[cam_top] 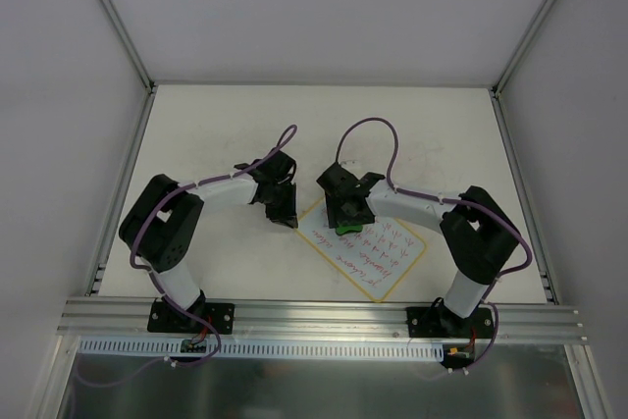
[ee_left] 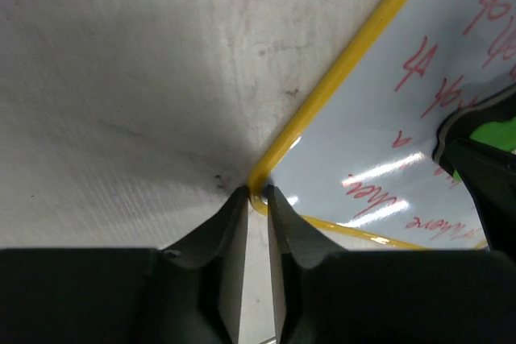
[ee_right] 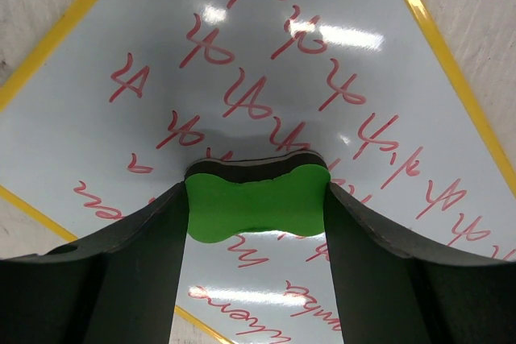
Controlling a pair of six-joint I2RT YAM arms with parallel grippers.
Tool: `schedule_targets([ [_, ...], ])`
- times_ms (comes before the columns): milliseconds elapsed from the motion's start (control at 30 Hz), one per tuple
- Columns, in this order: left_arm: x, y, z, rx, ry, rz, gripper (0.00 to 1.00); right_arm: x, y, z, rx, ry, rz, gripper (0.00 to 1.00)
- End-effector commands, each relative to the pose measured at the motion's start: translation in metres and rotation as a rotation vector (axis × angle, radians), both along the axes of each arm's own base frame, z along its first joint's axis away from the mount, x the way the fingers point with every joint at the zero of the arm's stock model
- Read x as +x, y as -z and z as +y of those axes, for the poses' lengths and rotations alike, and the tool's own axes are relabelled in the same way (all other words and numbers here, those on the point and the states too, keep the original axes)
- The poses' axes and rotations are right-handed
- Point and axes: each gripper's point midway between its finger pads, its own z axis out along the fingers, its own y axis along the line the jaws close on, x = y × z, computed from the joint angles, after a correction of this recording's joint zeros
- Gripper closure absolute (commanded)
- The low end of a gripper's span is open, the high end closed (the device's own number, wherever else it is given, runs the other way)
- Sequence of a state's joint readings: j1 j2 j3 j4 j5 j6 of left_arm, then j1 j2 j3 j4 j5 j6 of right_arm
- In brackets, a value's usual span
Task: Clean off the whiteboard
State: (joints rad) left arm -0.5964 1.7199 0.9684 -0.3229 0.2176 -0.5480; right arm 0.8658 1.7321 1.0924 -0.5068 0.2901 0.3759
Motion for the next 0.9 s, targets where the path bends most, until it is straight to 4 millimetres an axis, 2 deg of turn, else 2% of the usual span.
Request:
schedule_targets([
  [0, -0.020, 0.029, 0.022, 0.129, -0.024, 0.061, 0.89, -0.012, 0.007, 0.012, 0.018, -0.020, 0.053, 0.65],
  [100, -0.027, 0.033, 0.028, 0.165, -0.033, 0.069, 1.00, -0.013, 0.005, 0.015, 0.026, -0.020, 0.049, 0.66],
  [233, -0.031, 0.040, 0.044, 0.249, -0.066, 0.075, 1.00, -0.013, 0.001, 0.016, 0.042, -0.008, 0.043, 0.65],
  [300, -0.035, 0.042, 0.050, 0.278, -0.076, 0.089, 1.00, -0.010, -0.003, 0.009, 0.033, 0.012, 0.020, 0.65],
  [400, -0.038, 0.043, 0.055, 0.293, -0.084, 0.098, 1.00, -0.009, -0.001, -0.018, 0.007, 0.092, 0.037, 0.65],
  [433, -0.040, 0.044, 0.055, 0.296, -0.082, 0.101, 1.00, -0.013, 0.005, -0.031, -0.007, 0.128, 0.054, 0.65],
  [467, -0.039, 0.044, 0.056, 0.297, -0.086, 0.099, 1.00, -0.009, 0.007, -0.045, -0.007, 0.180, 0.062, 0.65],
  [533, -0.040, 0.043, 0.057, 0.298, -0.088, 0.098, 1.00, -0.009, 0.005, -0.061, 0.006, 0.230, 0.062, 0.65],
  [567, -0.039, 0.043, 0.057, 0.297, -0.088, 0.097, 1.00, -0.010, 0.009, -0.076, -0.002, 0.269, 0.067, 0.65],
  [667, -0.041, 0.043, 0.056, 0.292, -0.086, 0.103, 1.00, -0.009, 0.007, -0.093, 0.009, 0.324, 0.053, 0.65],
  [733, -0.041, 0.042, 0.054, 0.284, -0.083, 0.105, 1.00, -0.007, 0.005, -0.093, 0.019, 0.335, 0.042, 0.66],
  [867, -0.041, 0.039, 0.051, 0.267, -0.077, 0.103, 1.00, 0.000, 0.005, -0.075, 0.013, 0.295, 0.032, 0.66],
])
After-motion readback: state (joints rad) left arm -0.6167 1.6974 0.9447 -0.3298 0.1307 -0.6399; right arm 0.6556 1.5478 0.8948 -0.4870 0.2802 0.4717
